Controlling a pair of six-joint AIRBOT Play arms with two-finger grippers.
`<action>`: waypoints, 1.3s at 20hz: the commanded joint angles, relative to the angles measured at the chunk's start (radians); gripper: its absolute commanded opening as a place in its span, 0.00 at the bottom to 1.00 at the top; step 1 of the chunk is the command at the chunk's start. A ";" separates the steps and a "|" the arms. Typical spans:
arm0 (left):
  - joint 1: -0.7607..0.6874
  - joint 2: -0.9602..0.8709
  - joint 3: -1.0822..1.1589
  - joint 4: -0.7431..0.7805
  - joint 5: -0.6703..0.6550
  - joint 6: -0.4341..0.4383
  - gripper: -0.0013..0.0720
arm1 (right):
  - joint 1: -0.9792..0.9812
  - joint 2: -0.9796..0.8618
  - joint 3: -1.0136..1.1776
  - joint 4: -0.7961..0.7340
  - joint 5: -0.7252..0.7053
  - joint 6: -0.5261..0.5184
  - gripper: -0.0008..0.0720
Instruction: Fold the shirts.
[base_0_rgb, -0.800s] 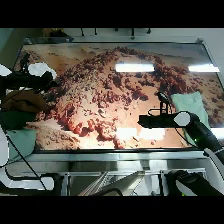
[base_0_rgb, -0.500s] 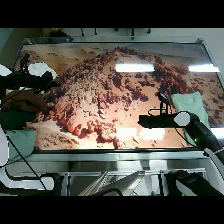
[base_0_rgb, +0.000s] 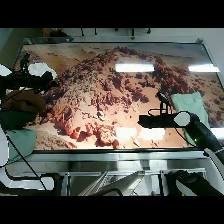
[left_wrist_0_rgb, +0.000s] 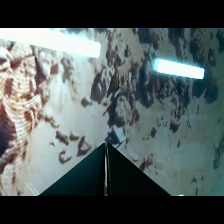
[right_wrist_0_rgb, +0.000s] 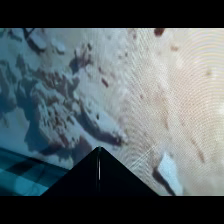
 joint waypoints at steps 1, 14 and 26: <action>0.000 0.001 0.001 0.000 0.002 0.000 0.04 | -0.001 0.000 0.000 0.000 -0.001 0.000 0.04; -0.017 0.000 0.001 -0.031 0.289 -0.007 0.04 | -0.001 -0.039 0.000 0.006 -0.052 -0.002 0.04; -0.018 -0.144 0.311 0.410 0.781 0.300 0.94 | -0.002 -0.039 0.000 -0.061 -0.201 -0.090 0.04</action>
